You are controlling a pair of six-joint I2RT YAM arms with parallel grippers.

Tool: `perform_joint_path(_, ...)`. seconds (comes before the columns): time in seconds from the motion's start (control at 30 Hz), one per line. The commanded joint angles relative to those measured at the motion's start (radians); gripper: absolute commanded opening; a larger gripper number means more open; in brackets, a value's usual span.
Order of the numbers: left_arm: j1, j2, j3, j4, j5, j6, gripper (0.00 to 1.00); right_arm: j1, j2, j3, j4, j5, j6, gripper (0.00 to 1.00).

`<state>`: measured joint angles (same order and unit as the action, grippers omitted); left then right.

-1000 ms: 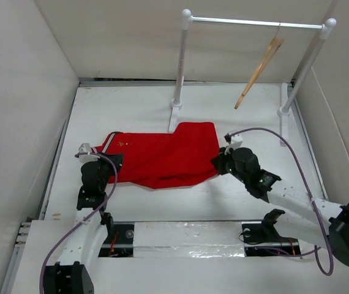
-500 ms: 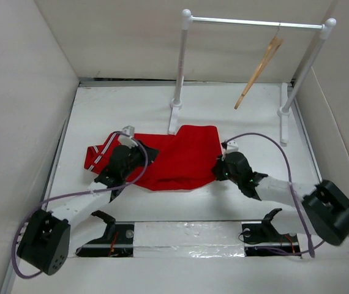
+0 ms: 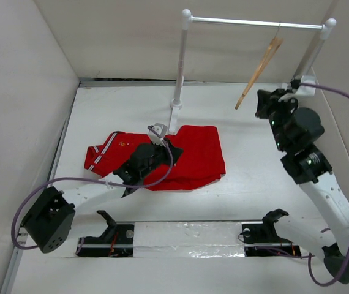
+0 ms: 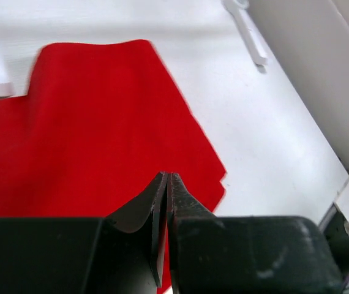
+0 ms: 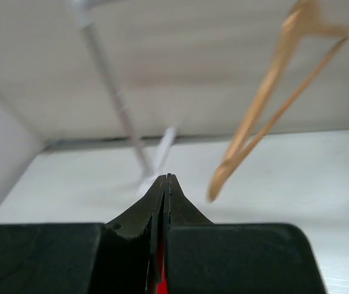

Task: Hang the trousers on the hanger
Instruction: Pick up the hanger from the clothesline.

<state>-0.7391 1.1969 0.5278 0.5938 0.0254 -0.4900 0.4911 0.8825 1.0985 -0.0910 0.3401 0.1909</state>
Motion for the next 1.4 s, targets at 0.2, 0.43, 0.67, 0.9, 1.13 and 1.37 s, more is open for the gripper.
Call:
perform_joint_path(0.2, -0.072, -0.161, -0.005, 0.024, -0.068, 0.139, 0.0, -0.215, 0.407, 0.349, -0.142, -0.004, -0.111, 0.71)
perform_joint_path(0.43, -0.072, -0.146, 0.005, 0.017, -0.051, 0.125, 0.17, -0.282, 0.57, 0.443, -0.15, -0.013, -0.079, 0.71)
perform_joint_path(0.67, -0.072, -0.149, 0.004, 0.02, -0.044, 0.117, 0.17, -0.313, 0.621, 0.414, -0.113, -0.079, -0.08, 0.45)
perform_joint_path(0.9, -0.072, -0.143, 0.0, 0.031, -0.035, 0.114, 0.18, -0.344, 0.618, 0.373, -0.087, -0.102, -0.088, 0.38)
perform_joint_path(1.13, -0.072, -0.142, -0.002, 0.029, -0.042, 0.111, 0.18, -0.364, 0.625, 0.354, -0.087, -0.131, -0.094, 0.33)
perform_joint_path(1.37, -0.072, -0.135, -0.002, 0.034, -0.039, 0.108, 0.19, -0.364, 0.607, 0.347, -0.078, -0.145, -0.114, 0.0)
